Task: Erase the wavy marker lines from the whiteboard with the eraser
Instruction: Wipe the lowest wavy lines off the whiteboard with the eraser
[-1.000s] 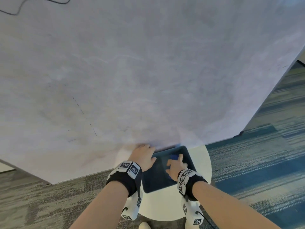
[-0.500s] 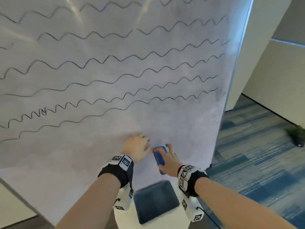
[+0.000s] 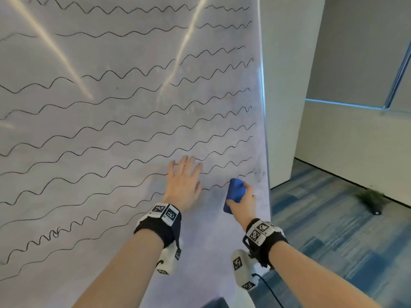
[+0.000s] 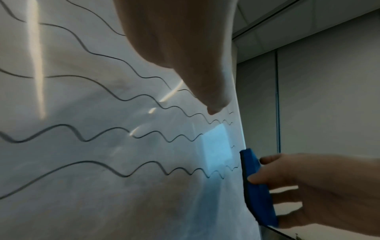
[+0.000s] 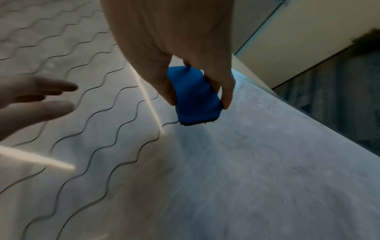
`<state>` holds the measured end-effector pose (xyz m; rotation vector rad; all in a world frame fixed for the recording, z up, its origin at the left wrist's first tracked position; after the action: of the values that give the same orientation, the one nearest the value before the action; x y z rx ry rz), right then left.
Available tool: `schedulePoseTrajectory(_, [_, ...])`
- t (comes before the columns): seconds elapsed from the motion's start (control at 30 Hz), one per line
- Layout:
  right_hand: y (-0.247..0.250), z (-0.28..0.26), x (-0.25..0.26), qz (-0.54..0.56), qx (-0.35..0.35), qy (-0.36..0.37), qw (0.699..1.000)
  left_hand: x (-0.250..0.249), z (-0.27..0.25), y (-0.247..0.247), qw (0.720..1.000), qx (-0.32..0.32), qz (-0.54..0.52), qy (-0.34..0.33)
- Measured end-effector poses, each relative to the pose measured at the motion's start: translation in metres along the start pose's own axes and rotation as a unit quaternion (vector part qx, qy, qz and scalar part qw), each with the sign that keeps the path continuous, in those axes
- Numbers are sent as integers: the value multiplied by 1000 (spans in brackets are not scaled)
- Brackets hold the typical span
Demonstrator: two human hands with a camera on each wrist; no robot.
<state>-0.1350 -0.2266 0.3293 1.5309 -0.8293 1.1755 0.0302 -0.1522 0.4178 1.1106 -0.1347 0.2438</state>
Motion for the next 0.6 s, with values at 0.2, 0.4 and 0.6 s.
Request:
schedulePoseTrajectory(0.2, [41,56,2,38,-57,-24,997,-28,45,-5,999,-14,33,-29])
schedulePoseTrajectory(0.4, [51,113,-11,27,-55,-52,997,-33,100,-14,997,-44,54,-26])
schedulePoseTrajectory(0.6, [34,116,-47,-41,-14,47,998,-39,115,-40,996,-44,67,-46])
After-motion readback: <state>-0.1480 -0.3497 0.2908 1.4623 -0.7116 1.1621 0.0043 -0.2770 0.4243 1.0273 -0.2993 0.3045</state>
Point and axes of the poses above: each hand's wrist, its own z-axis towards the middle knuckle, its own y-axis out of the back of the hand, x = y × z, the point moved 4 cm from there along z, towards the middle knuckle, and after that the axes turned 7 degrees about x, right-handed, at the moved point
